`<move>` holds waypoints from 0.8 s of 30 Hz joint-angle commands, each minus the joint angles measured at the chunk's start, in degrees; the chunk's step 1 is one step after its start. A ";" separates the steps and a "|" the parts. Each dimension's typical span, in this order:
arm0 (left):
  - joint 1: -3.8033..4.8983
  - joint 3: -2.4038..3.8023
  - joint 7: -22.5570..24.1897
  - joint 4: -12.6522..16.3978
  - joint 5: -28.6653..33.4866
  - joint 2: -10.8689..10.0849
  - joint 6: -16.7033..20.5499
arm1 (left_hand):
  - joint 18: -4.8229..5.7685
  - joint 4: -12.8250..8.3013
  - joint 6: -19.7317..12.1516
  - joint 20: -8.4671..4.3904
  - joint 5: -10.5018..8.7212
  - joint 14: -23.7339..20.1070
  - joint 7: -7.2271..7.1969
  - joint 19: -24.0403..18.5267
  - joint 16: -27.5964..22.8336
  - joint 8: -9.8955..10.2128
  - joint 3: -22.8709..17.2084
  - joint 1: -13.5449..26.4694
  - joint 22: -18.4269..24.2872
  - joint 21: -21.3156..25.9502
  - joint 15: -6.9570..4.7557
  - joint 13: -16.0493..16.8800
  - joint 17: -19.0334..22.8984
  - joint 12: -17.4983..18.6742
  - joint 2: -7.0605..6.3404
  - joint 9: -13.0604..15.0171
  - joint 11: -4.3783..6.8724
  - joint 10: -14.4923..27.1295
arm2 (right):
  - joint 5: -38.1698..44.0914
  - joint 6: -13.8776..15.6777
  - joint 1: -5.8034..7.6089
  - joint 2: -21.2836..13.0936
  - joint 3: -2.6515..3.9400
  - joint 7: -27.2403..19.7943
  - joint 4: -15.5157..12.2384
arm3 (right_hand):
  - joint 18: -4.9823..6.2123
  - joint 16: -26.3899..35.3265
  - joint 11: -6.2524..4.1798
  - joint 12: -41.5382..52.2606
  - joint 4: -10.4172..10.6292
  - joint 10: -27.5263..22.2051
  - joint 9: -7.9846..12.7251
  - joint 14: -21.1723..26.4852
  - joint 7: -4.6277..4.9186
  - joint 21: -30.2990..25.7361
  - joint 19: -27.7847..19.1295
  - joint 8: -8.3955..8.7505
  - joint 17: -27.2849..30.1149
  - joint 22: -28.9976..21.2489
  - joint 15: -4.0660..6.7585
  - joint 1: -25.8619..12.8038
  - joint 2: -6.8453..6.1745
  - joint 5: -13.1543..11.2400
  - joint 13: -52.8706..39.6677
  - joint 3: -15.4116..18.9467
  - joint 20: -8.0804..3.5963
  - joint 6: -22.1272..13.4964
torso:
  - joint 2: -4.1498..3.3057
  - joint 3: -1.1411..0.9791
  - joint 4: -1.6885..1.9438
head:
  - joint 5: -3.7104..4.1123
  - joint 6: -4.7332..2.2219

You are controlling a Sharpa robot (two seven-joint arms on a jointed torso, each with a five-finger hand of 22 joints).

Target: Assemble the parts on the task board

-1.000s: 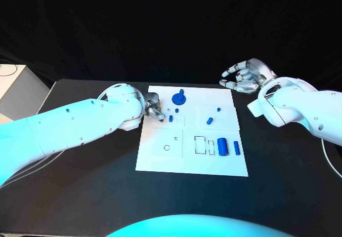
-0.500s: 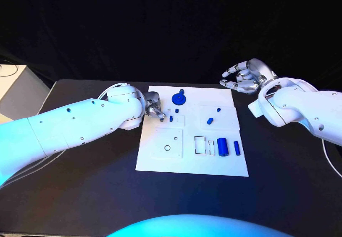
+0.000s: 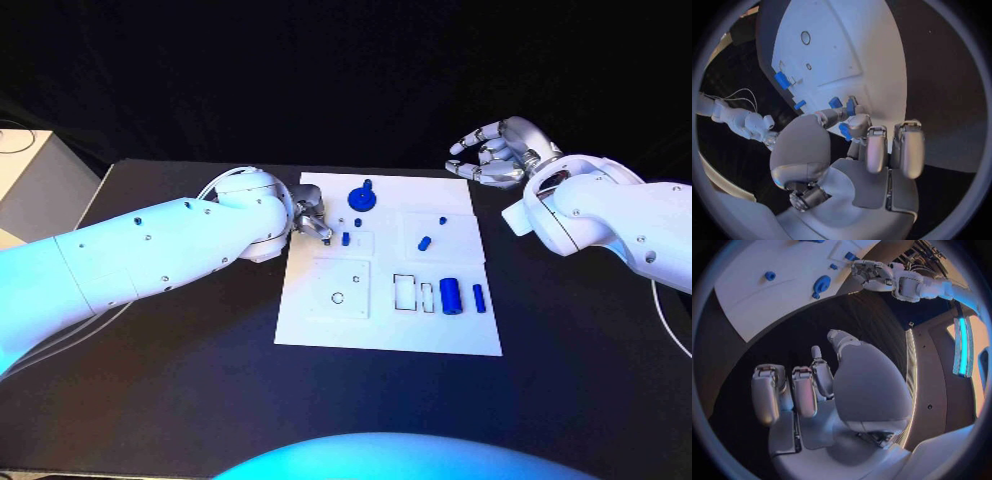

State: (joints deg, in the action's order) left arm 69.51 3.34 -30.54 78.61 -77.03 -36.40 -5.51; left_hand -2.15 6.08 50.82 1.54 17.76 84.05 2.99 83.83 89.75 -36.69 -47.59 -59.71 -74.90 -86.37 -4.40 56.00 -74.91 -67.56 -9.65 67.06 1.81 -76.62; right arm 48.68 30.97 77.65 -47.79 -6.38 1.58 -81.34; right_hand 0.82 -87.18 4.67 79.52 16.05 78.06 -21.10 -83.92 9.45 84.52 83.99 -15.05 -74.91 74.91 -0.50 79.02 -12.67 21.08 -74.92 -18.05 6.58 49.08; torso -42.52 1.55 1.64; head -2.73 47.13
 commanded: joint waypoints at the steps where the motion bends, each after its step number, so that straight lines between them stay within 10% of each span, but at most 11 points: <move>1: 0.00 0.04 0.15 -0.01 -0.69 0.18 -1.93 | 0.77 -6.42 -0.17 -0.36 0.12 5.95 -0.42 2.95 0.25 -0.16 -6.86 -0.72 -9.98 -0.31 -0.42 -0.16 -15.09 -0.15 0.31 0.05 -0.09 -0.36 | 0.48 -0.41 -0.02 -0.03 0.01 -0.56 -0.07 | 0.56 0.35 -0.05 -0.24 0.08 -0.29 -0.09 -4.43 0.05 -0.37 3.57 -0.34 -8.82 11.40 0.32 -0.31 -0.30 0.18 -2.86 -0.40 -0.58 -0.45 | -0.03 0.06 0.01 | 0.02 0.08; 24: -0.15 0.02 0.35 0.56 -5.74 0.47 -0.24 | 0.77 -6.39 -0.12 -0.38 0.16 5.95 -0.45 2.92 0.25 -0.15 -6.87 -0.67 -9.95 -0.29 -0.42 -0.18 -15.09 -0.12 0.28 0.05 -0.07 -0.39 | 0.48 -0.41 -0.02 -0.09 0.01 -0.66 -0.16 | 0.55 0.38 -0.06 -0.22 0.07 -0.27 -0.11 -4.43 0.04 -0.36 3.59 -0.40 -8.80 11.41 0.33 -0.35 -0.32 0.28 -2.85 -0.54 -0.60 -0.46 | -0.05 0.01 -0.05 | -0.08 0.24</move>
State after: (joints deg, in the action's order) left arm 69.40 3.33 -30.50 78.98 -81.21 -36.05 -6.26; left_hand -2.15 6.07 50.69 1.54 17.73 84.05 2.89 83.83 89.75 -36.69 -47.58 -59.71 -74.91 -86.37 -4.39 55.81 -74.91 -67.56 -9.65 67.06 1.79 -76.60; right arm 48.68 30.96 77.65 -47.84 -6.38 1.57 -81.40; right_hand 0.82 -87.18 4.67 79.52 16.23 78.06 -21.16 -83.93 9.45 84.54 84.14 -15.28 -74.91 74.90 -0.50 79.02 -12.67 21.08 -74.91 -18.23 6.43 49.08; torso -42.56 1.60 1.60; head -2.80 47.34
